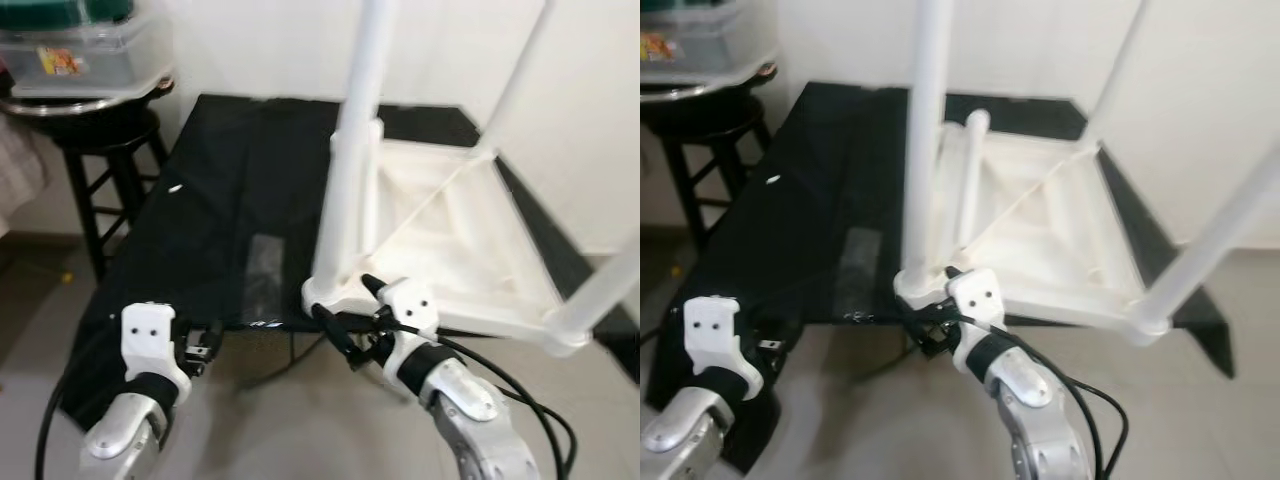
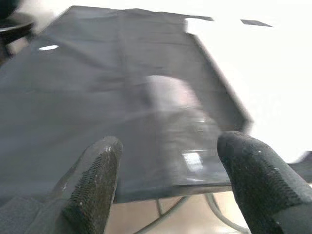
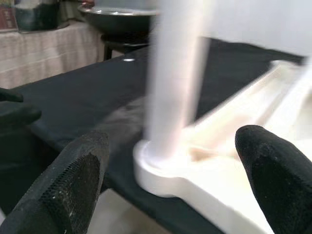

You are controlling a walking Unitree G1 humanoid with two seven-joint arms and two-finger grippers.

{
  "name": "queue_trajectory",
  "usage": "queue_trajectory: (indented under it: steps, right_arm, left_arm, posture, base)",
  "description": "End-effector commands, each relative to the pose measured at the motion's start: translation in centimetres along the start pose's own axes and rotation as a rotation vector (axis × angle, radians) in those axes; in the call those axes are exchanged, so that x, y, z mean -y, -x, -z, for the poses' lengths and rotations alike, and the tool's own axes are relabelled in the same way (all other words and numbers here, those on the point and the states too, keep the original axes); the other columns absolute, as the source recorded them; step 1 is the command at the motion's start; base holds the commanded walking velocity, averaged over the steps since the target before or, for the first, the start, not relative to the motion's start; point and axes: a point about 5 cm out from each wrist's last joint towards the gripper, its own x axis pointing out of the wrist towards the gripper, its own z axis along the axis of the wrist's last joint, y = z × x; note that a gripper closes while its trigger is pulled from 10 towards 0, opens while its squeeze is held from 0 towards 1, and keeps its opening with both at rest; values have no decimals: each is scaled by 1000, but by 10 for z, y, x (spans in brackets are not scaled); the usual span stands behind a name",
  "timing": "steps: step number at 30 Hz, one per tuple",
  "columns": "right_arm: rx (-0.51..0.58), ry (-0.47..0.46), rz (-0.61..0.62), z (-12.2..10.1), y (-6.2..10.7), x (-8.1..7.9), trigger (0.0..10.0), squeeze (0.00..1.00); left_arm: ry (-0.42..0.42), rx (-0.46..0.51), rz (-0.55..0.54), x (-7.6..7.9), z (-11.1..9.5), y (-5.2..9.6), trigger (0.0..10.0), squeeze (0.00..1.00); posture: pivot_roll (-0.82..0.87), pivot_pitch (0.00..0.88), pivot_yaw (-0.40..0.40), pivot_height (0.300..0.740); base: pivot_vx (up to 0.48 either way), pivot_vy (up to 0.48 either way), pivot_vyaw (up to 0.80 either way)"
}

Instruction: Building children table

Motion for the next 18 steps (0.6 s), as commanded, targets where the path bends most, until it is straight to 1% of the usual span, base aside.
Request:
queue_trajectory:
  steps: [1, 2, 6, 8, 12, 18]
  right_arm:
    - [-14, -2, 2, 5, 0, 1, 10000, 0]
    - [-34, 15, 28, 10, 3, 8, 10000, 0]
    - [-58, 22, 42, 17, 8, 10, 10000, 0]
    - [-58, 22, 42, 17, 8, 10, 10000, 0]
    - [-94, 0, 66, 27, 18, 14, 10000, 0]
    - [-83, -3, 70, 28, 18, 15, 10000, 0]
  left_arm:
    - [-15, 0, 7, 2, 2, -2, 10000, 0]
    - [-45, 16, 29, 4, -1, -5, 10000, 0]
    - [-59, 24, 39, 5, -2, -7, 10000, 0]
    - [-59, 24, 39, 5, -2, -7, 10000, 0]
    - [-47, 17, 47, 6, -1, -6, 10000, 0]
    - [-27, 7, 55, 8, 1, -1, 10000, 0]
  posture:
    - [-60, 6, -46, 740]
    - [-59, 0, -42, 740]
    - [-67, 0, -37, 740]
    - [-67, 0, -37, 740]
    - [-79, 0, -29, 740]
    - [-77, 0, -33, 740]
  base:
    - [0, -465, 0]
    - [0, -469, 0]
    - [0, -469, 0]
    - [0, -469, 0]
    - [0, -469, 0]
    - [0, -469, 0]
